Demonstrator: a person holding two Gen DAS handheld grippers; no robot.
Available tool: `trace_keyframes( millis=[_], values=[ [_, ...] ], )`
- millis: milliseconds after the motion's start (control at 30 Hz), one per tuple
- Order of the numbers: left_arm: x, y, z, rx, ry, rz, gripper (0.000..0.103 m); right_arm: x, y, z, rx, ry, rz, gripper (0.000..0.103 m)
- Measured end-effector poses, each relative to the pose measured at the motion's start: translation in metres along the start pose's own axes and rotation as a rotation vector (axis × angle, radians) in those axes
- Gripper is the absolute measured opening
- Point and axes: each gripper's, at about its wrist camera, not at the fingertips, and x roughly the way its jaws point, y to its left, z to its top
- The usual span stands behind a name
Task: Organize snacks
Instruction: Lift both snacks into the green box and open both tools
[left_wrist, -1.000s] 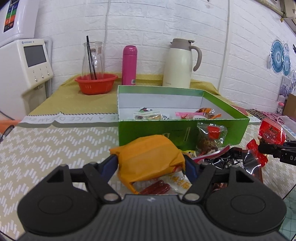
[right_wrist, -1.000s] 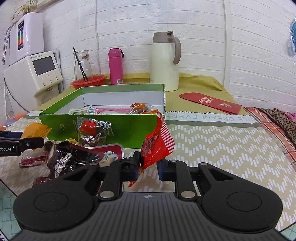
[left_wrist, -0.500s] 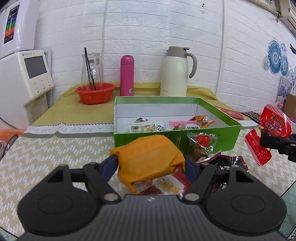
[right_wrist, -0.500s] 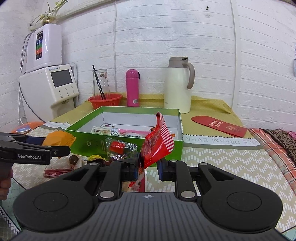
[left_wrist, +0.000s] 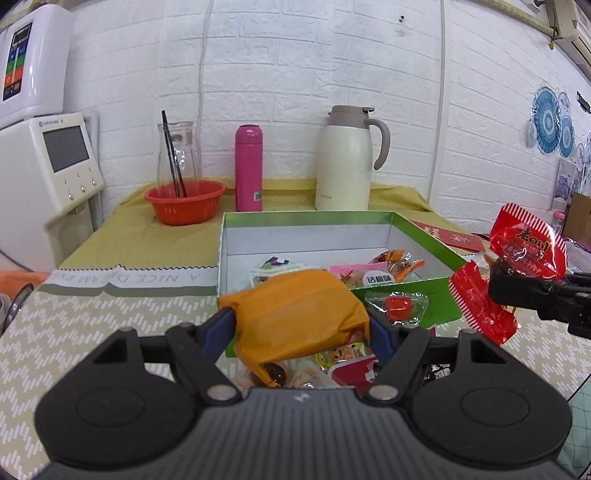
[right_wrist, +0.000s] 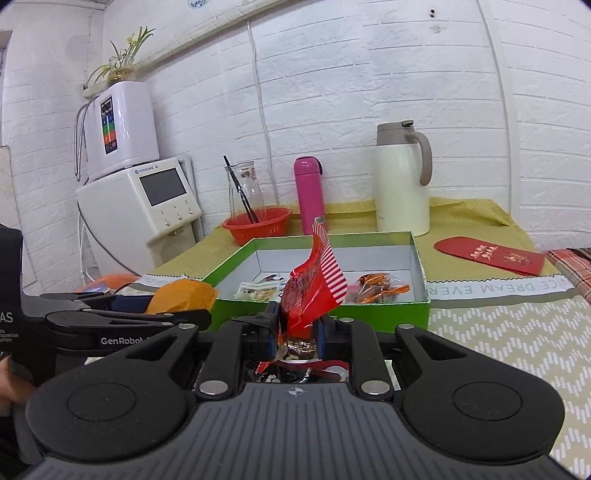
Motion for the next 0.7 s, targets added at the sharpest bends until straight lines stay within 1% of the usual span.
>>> trace_keyframes(
  millis=[200,300,433,500,600,700],
  values=[
    [0.007,0.001,0.007,0.008,-0.005,0.005,0.073,0.01,-0.001,0.01,0.006,-0.01,-0.007,0.034],
    [0.012,0.002,0.014,0.017,-0.015,0.01,0.073,0.015,-0.005,0.015,-0.002,-0.029,-0.028,0.034],
    [0.022,0.002,0.031,0.039,-0.049,0.025,0.073,0.027,-0.014,0.027,-0.075,-0.079,-0.12,0.034],
    [0.03,0.003,0.041,0.044,-0.07,0.033,0.073,0.036,-0.024,0.035,-0.071,-0.085,-0.157,0.034],
    [0.045,0.005,0.053,0.028,-0.076,0.018,0.073,0.045,-0.035,0.04,-0.028,-0.078,-0.153,0.034],
    [0.059,0.007,0.059,0.004,-0.075,0.01,0.073,0.053,-0.04,0.036,0.001,-0.079,-0.136,0.034]
  ],
)
